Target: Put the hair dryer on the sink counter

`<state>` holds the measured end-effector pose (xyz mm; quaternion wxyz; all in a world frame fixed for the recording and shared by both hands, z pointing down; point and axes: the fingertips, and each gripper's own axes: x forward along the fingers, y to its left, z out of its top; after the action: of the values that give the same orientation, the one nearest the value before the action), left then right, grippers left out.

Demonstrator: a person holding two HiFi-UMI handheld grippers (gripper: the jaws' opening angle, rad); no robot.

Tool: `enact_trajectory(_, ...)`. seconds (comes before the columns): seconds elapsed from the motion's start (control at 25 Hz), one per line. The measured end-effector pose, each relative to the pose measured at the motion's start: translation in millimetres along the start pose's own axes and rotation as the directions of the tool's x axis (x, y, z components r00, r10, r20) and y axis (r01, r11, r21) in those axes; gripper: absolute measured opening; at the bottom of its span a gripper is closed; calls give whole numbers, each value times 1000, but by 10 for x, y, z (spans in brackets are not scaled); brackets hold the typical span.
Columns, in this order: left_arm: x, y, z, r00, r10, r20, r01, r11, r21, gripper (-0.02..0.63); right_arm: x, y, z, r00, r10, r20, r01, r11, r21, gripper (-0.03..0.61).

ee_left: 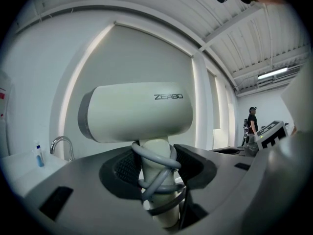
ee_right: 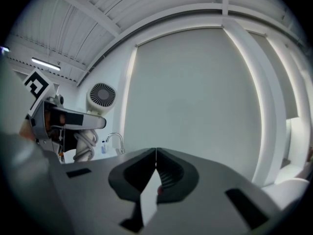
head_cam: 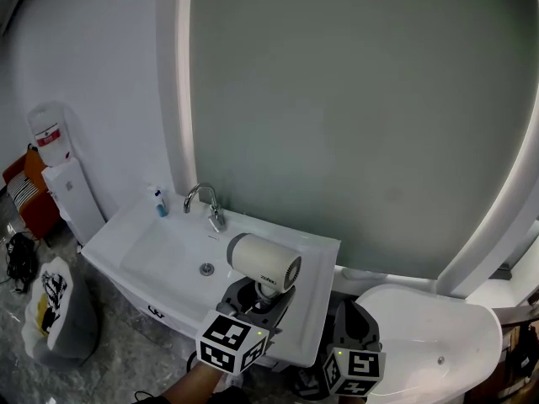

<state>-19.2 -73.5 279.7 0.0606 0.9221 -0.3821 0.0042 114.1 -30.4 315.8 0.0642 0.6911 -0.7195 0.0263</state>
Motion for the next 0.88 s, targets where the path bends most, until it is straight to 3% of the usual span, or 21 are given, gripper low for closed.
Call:
enact_trajectory(0.52,565,773,111,998,-65,-11,65,998,-7,199,950,192,147,999,-53,-4,53,999,13,21)
enact_trajectory(0.88,681,1084,42,994,-110,-28,109,994,-31,199,1174,264,70,994,-108,-25,108,994,18,21)
